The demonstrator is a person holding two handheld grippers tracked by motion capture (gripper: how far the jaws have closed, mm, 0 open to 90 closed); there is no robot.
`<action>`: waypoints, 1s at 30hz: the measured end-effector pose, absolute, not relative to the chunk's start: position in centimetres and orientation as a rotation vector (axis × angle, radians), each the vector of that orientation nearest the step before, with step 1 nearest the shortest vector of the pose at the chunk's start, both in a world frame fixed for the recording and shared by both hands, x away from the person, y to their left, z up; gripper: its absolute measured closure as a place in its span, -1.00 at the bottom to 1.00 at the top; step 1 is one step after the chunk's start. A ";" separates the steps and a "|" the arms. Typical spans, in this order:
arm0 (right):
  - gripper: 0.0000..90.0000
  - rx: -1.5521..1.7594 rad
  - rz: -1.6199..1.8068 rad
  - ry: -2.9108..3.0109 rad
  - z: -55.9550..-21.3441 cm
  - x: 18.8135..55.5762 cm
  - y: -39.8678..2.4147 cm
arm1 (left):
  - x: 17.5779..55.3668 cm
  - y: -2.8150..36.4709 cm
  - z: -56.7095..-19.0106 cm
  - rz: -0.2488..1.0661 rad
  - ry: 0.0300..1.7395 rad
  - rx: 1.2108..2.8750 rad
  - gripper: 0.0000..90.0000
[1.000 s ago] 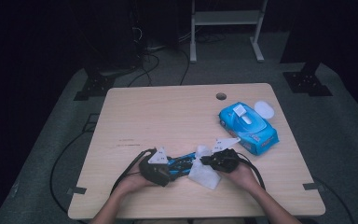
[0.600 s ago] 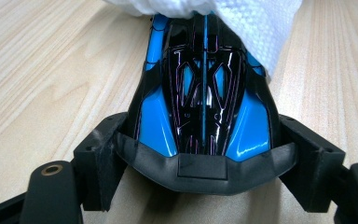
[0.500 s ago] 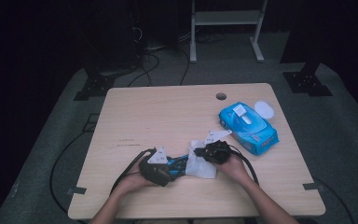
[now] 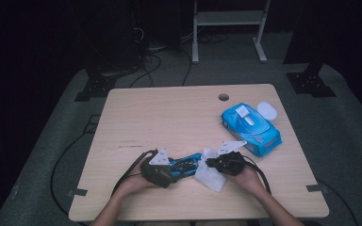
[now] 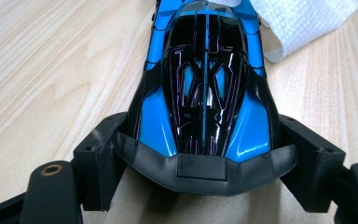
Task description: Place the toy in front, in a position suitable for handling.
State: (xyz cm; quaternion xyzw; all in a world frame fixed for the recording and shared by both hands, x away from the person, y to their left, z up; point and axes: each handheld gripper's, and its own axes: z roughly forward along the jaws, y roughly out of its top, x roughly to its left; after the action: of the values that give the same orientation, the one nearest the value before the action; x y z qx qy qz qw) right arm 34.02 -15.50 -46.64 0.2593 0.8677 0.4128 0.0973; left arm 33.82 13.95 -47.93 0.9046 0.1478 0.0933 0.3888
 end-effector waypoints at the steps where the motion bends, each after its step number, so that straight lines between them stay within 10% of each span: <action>1: 0.93 0.771 1.225 2.572 -46.6 34.2 -15.3 | 33.8 13.9 -47.9 0.237 0.376 2.300 -0.47; 30: 0.93 0.790 1.242 2.559 -46.7 34.3 -15.3 | 34.0 14.1 -48.0 0.232 0.372 2.290 -0.47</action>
State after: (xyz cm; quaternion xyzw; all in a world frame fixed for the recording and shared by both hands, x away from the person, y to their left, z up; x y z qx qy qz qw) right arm 34.34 -15.31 -46.68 0.2665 0.8630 0.4188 0.0944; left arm 33.97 14.07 -48.04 0.9027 0.1466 0.0915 0.3941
